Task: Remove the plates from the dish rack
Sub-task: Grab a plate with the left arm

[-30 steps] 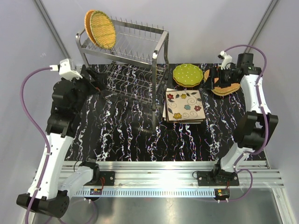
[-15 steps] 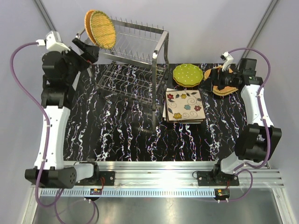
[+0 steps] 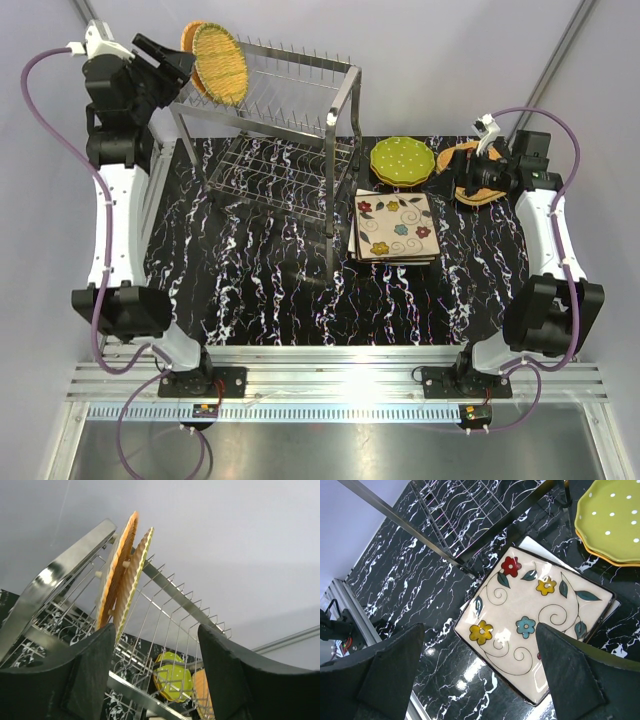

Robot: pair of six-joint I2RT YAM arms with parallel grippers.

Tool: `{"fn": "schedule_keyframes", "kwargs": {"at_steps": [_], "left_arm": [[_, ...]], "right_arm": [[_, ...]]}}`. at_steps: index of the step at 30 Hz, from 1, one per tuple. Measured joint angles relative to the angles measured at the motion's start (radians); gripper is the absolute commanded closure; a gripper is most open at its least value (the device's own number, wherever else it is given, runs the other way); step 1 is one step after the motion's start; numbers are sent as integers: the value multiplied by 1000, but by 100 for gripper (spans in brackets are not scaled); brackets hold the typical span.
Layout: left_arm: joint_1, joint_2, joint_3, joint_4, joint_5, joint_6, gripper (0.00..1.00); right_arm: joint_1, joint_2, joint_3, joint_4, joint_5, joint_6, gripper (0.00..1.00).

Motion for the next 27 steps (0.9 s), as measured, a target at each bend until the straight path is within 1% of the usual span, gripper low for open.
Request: {"fn": "schedule_keyframes", "kwargs": {"at_steps": [3, 9, 20, 23, 26, 27], "left_arm": [[1, 66, 69, -8, 19, -27, 38], [1, 170, 183, -27, 42, -55, 43], [1, 245, 209, -72, 42, -42, 49], [-1, 253, 214, -77, 46, -33, 54], [-2, 262, 220, -81, 47, -19, 55], [-4, 268, 227, -85, 47, -14, 58]], "right_arm": [[0, -3, -10, 14, -6, 13, 0], [0, -6, -24, 28, -7, 28, 0], [0, -16, -38, 37, -14, 39, 0], [0, -18, -42, 37, -14, 41, 0], [0, -18, -45, 38, -14, 47, 0], [0, -18, -45, 38, -14, 47, 0]]}}
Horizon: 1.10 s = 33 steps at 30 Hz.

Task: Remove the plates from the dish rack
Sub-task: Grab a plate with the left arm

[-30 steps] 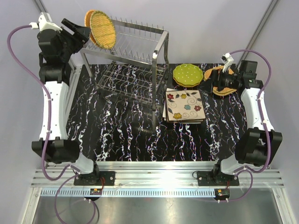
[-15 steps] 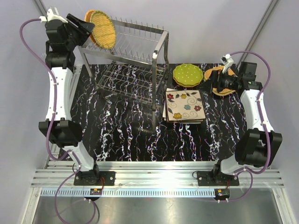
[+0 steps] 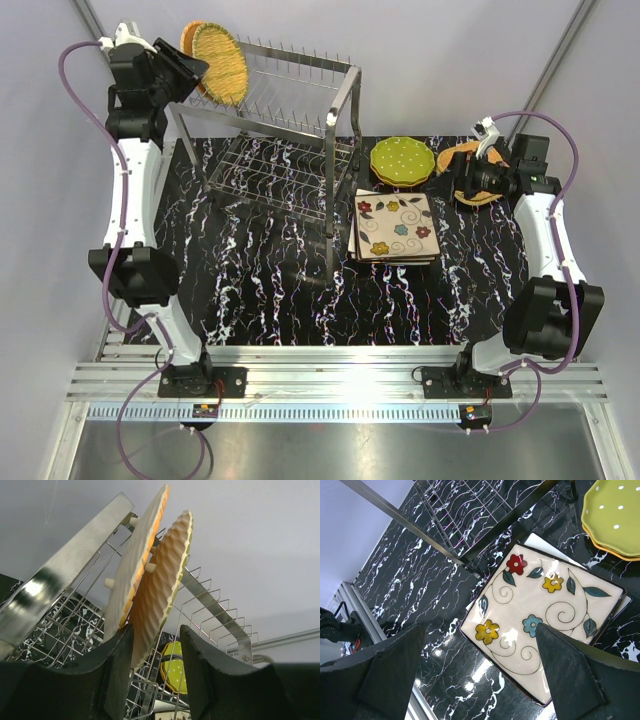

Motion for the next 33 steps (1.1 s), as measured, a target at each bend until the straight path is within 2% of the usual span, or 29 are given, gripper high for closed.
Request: {"fn": "schedule_keyframes", "kwargs": {"at_steps": [5, 10, 14, 15, 17, 25, 33], "left_arm": [[-19, 48, 68, -39, -26, 69, 60], [-57, 72, 109, -95, -114, 193, 64], [-83, 72, 108, -112, -196, 314, 84], [-89, 72, 108, -105, -209, 348, 93], [-101, 72, 108, -103, -231, 398, 100], [-113, 71, 97, -61, -255, 509, 100], [-117, 26, -7, 136, -256, 629, 100]], "right_arm": [[0, 0, -1, 0, 0, 6, 0], [0, 0, -1, 0, 0, 8, 1], [0, 0, -2, 0, 0, 11, 0], [0, 0, -2, 0, 0, 13, 0], [0, 0, -2, 0, 0, 14, 1], [0, -6, -3, 7, 0, 19, 0], [0, -16, -8, 18, -2, 33, 0]]}}
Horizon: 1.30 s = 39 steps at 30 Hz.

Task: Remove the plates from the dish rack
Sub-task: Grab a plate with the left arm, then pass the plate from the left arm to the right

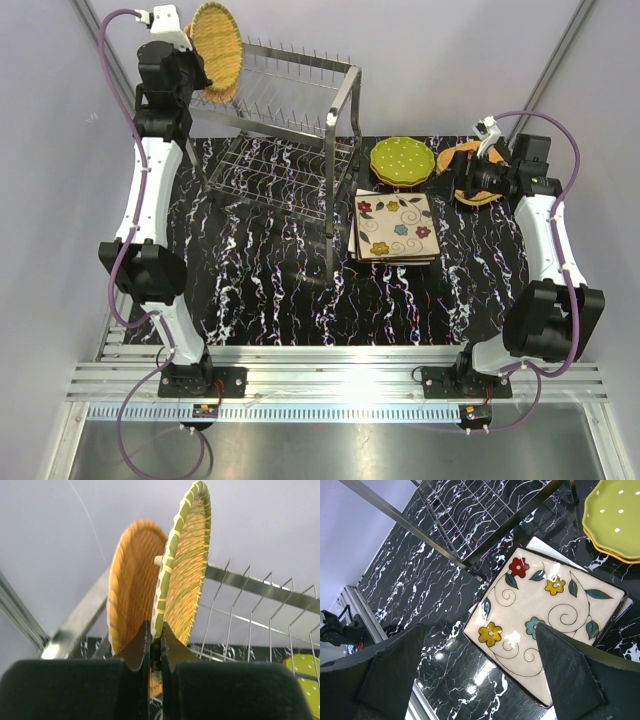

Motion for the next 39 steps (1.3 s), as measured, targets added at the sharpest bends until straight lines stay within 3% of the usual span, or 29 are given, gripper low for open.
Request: {"fn": "schedule_keyframes", "kwargs": {"at_steps": [8, 18, 31, 39], "left_arm": [[1, -20, -26, 168, 3, 67, 100], [0, -128, -108, 285, 47, 4, 100], [-2, -451, -474, 443, 256, -414, 100], [-92, -614, -784, 550, 424, -602, 100]], "right_arm": [[0, -1, -5, 6, -13, 10, 0], [0, -1, -3, 0, -17, -28, 0], [36, -43, 22, -52, -123, -188, 0], [205, -134, 35, -65, -193, -196, 0]]}}
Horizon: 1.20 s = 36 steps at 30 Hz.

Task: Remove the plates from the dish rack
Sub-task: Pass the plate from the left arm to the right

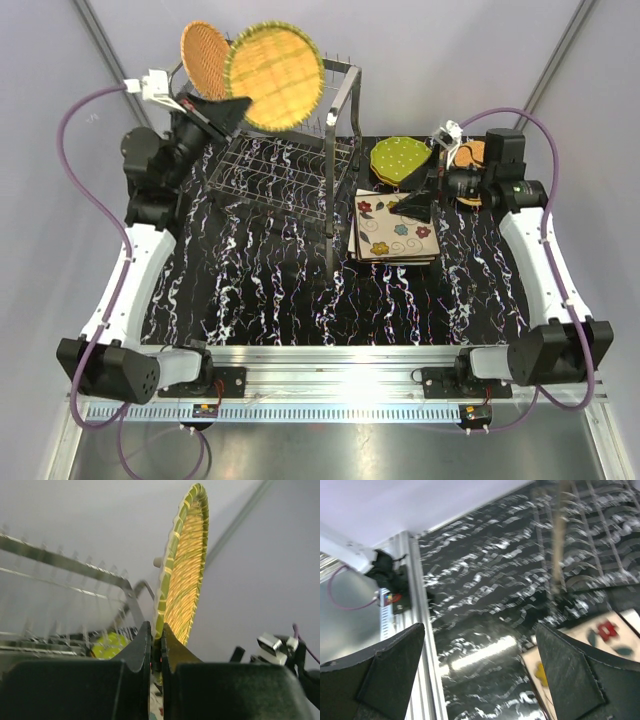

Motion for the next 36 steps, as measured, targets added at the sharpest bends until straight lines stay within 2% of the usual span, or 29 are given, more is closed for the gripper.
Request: {"fn": "schedule_keyframes", "kwargs": {"at_steps": [4, 11, 21, 27, 36], "left_arm": [[-73, -74, -131, 32, 51, -27, 100], [-151, -211, -294, 74, 101, -38, 100], [-207, -276, -440, 125, 105, -48, 100], [-246, -276, -505, 144, 101, -56, 100], [-315, -276, -571, 173, 94, -60, 100]], "right_arm": [[97, -71, -29, 103, -1, 128, 1], [147, -174, -118, 333, 95, 387, 3], [221, -190, -192, 527, 286, 671, 6], [257, -190, -201, 589, 345, 738, 7], [287, -188, -227, 591, 434, 752, 16]]}}
